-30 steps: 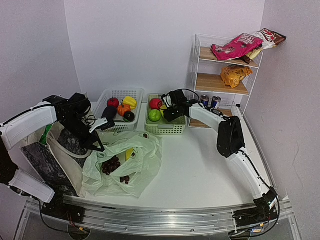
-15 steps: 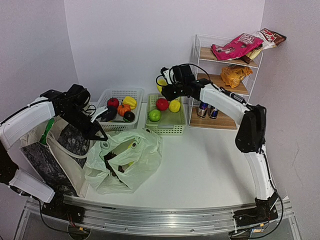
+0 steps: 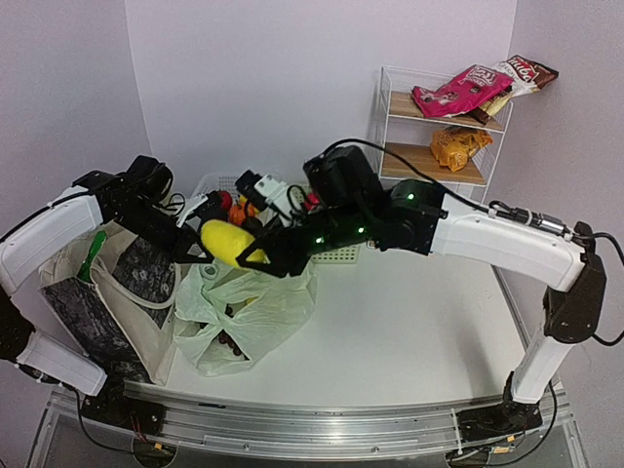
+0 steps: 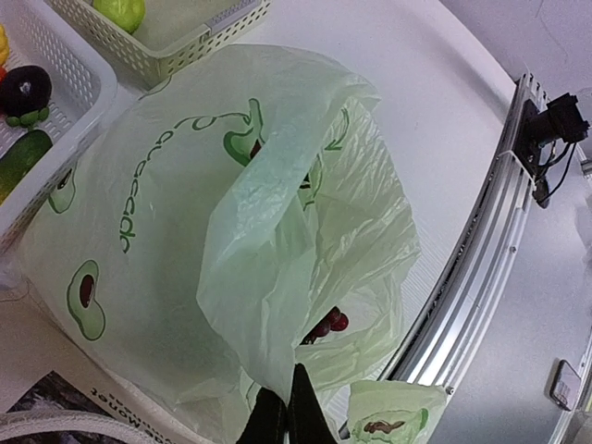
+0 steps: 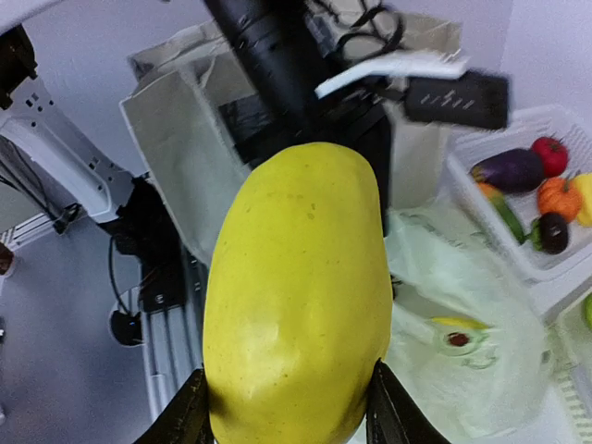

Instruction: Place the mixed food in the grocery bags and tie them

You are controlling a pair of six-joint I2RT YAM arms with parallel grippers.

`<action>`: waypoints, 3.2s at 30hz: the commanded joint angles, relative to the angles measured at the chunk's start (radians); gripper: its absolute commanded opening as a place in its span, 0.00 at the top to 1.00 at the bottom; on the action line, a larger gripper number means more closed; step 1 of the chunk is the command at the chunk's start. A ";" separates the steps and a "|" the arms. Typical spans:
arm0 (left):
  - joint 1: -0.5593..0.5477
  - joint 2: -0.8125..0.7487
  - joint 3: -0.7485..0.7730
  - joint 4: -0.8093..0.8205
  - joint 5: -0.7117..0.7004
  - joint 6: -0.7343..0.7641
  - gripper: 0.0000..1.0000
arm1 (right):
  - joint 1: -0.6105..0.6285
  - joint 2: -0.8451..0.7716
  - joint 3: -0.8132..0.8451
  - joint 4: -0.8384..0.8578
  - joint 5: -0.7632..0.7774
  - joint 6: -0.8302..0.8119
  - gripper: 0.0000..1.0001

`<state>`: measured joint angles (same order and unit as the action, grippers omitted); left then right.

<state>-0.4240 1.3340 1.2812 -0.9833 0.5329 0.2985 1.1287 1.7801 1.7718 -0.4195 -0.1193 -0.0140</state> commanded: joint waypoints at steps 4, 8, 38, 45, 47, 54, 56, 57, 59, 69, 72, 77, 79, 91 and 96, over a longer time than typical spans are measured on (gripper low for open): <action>0.004 -0.074 0.040 0.029 0.062 0.021 1.00 | 0.014 0.061 -0.094 0.001 0.005 0.201 1.00; 0.004 -0.080 0.027 0.039 0.083 0.026 1.00 | 0.021 0.097 -0.086 0.002 0.008 0.218 1.00; 0.009 -0.045 0.096 0.127 0.275 -0.287 1.00 | -0.009 0.439 0.286 0.066 0.301 0.592 0.17; 0.014 -0.014 0.121 0.149 0.071 -0.278 1.00 | 0.010 0.259 0.179 0.064 0.129 0.294 0.17; 0.018 -0.015 0.116 0.152 0.038 -0.247 1.00 | 0.017 0.189 0.095 0.064 0.127 0.232 0.27; 0.021 -0.002 0.121 0.161 0.000 -0.158 1.00 | 0.088 0.071 -0.143 0.059 0.145 0.018 0.58; 0.020 0.002 0.117 0.162 -0.003 -0.148 1.00 | 0.101 0.097 -0.130 0.049 0.129 -0.029 0.58; 0.020 0.004 0.115 0.161 -0.003 -0.147 1.00 | 0.108 0.118 -0.117 0.042 0.127 -0.049 0.57; 0.021 0.007 0.115 0.157 0.000 -0.146 1.00 | 0.119 0.160 -0.085 0.014 0.121 -0.070 0.55; 0.020 0.007 0.109 0.160 0.013 -0.153 1.00 | 0.175 0.293 -0.011 -0.067 0.123 -0.142 0.29; 0.021 0.008 0.112 0.155 0.023 -0.156 1.00 | 0.175 0.355 0.041 -0.064 0.224 -0.189 0.29; 0.020 0.007 0.119 0.147 0.020 -0.152 1.00 | 0.174 0.396 0.026 -0.064 0.274 -0.221 0.35; 0.021 0.007 0.121 0.148 0.019 -0.153 1.00 | 0.174 0.402 0.014 -0.063 0.307 -0.223 0.36; 0.021 -0.002 0.125 0.137 0.014 -0.147 1.00 | 0.131 0.432 0.027 -0.055 0.374 -0.173 0.90; 0.020 0.004 0.143 0.127 -0.001 -0.124 0.93 | 0.064 0.218 -0.031 -0.039 0.242 -0.024 1.00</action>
<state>-0.4084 1.3388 1.3613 -0.8551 0.5457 0.1383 1.2528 2.2137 1.7640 -0.4814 0.2058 -0.1636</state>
